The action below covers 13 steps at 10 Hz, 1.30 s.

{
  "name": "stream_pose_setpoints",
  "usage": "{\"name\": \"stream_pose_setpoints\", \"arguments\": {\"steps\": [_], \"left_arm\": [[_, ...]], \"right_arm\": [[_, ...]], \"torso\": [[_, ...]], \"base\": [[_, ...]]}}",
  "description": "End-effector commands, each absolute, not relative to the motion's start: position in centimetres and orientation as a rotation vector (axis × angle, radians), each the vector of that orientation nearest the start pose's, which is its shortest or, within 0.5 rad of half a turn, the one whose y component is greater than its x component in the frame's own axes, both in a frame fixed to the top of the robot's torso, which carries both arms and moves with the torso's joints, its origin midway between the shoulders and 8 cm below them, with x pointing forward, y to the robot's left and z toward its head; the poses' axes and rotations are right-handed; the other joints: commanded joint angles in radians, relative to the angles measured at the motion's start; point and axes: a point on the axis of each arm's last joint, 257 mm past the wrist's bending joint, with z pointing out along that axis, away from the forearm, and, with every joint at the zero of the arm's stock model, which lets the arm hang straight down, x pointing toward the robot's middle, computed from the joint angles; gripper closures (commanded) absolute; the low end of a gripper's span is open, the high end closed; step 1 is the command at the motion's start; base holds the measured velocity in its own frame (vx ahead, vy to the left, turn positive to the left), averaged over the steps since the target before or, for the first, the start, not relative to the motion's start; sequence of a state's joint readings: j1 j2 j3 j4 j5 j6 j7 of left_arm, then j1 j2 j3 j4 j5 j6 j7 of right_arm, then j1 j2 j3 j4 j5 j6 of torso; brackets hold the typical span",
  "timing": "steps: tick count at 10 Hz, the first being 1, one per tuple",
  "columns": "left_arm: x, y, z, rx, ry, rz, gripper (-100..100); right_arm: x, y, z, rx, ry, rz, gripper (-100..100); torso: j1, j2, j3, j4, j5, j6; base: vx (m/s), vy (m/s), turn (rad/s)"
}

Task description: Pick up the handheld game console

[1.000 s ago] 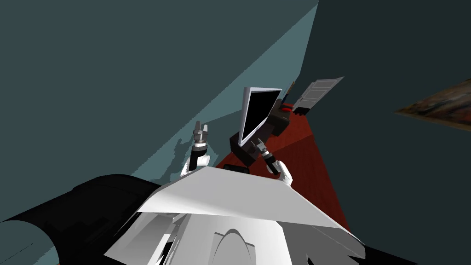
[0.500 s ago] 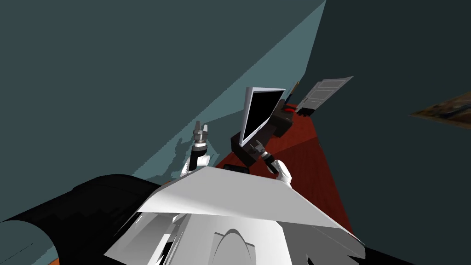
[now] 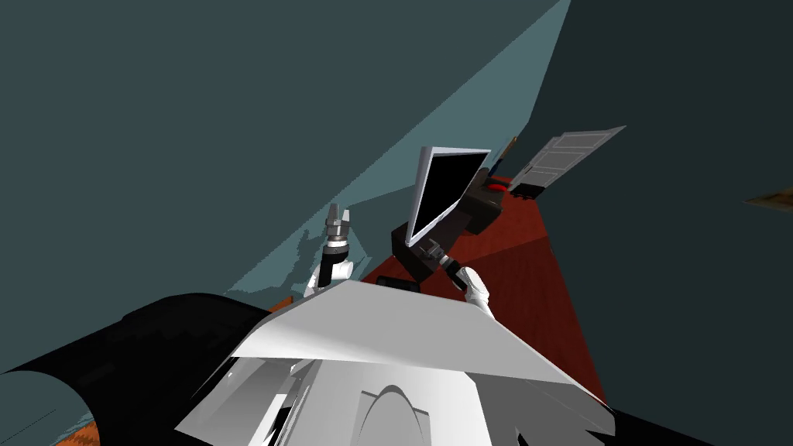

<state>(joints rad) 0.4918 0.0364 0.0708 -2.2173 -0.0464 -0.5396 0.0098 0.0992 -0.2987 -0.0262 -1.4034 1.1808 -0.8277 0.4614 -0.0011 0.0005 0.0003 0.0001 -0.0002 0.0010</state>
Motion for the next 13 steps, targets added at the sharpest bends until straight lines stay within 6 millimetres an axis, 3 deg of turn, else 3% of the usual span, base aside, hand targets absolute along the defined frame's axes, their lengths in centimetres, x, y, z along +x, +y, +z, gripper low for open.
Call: {"name": "stream_pose_setpoints", "arguments": {"steps": [1, 6, 13], "left_arm": [[34.7, 29.5, 0.8, -0.609, 0.673, -1.213, 0], [34.7, 29.5, 0.8, -0.609, 0.673, -1.213, 0], [34.7, 29.5, 0.8, -0.609, 0.673, -1.213, 0]], "right_arm": [[43.2, -17.0, -31.4, -0.814, 1.524, 0.352, -100], [42.9, -18.0, -36.0, -1.014, 1.578, 0.292, -100], [42.2, -19.7, -41.0, -1.26, 1.634, 0.221, -100]], "torso": [[0.0, 0.0, 0.0, 0.0, 0.0, 0.0], [0.0, 0.0, 0.0, 0.0, 0.0, 0.0], [0.0, 0.0, 0.0, 0.0, 0.0, 0.0]], "base": [[0.0, 0.0, 0.0], [-0.009, -0.012, 0.104], [-0.01, -0.014, 0.081]]}}
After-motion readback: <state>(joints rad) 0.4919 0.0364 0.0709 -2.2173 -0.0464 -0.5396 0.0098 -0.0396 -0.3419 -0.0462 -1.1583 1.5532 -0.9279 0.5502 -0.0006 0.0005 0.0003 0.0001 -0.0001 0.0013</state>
